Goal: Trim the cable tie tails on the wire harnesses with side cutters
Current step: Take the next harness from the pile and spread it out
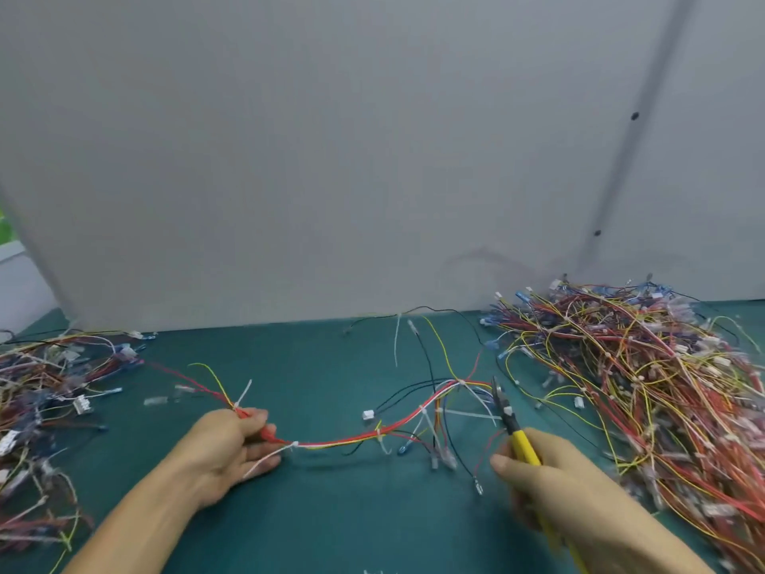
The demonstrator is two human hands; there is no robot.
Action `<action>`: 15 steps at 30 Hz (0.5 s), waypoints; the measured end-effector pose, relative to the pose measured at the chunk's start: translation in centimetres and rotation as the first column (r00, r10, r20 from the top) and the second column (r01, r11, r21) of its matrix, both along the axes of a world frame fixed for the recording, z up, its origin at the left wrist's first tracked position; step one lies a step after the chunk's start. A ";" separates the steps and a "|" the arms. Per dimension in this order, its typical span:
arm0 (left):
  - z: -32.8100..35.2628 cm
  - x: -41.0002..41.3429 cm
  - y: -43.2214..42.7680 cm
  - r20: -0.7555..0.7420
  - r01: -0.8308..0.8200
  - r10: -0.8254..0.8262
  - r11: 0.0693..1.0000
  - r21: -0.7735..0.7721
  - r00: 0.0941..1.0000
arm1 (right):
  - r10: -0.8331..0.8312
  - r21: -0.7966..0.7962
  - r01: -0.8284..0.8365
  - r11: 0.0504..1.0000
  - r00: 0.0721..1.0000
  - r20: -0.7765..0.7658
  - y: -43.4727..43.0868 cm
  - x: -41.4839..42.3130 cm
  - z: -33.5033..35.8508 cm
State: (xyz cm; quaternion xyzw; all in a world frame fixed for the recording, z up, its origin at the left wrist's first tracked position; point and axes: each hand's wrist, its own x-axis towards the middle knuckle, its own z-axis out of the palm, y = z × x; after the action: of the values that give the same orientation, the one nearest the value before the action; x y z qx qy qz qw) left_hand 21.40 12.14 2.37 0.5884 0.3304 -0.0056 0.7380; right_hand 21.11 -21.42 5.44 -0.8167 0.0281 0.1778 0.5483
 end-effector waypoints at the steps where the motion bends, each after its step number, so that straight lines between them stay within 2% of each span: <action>1: -0.1 -0.3 0.5 -0.026 0.055 -0.054 0.998 0.039 0.998 | 0.036 -0.099 -0.029 0.995 0.997 0.066 -0.6 -0.3 0.4; 4: -0.4 -0.6 1.7 -0.067 0.131 -0.124 0.984 0.121 0.990 | 0.017 -0.265 0.055 0.963 0.965 0.262 -1.8 0.2 1.1; 6: -0.4 -0.6 1.9 -0.055 0.115 -0.109 0.985 0.132 0.993 | -0.028 -0.316 0.181 0.931 0.901 0.433 -1.6 1.9 1.3; 8: -0.5 -0.5 2.0 -0.015 0.065 -0.064 0.992 0.111 0.998 | 0.017 -0.370 0.203 0.907 0.858 0.513 -0.8 4.5 1.2; 12: -0.7 0.0 2.1 0.140 -0.048 0.042 0.998 0.034 0.989 | 0.219 -0.509 0.030 0.860 0.880 0.422 1.3 9.3 -0.9; 15: 0.5 0.3 2.3 0.281 -0.101 0.131 0.988 -0.118 0.951 | 0.308 -0.554 -0.061 0.830 0.879 0.364 2.5 10.8 -2.1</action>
State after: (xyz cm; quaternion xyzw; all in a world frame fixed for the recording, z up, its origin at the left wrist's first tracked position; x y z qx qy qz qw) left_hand 21.65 14.44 2.87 0.5241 0.2528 0.1065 0.8063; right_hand 31.93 -18.96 3.30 -0.9523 -0.1296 0.0281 0.2748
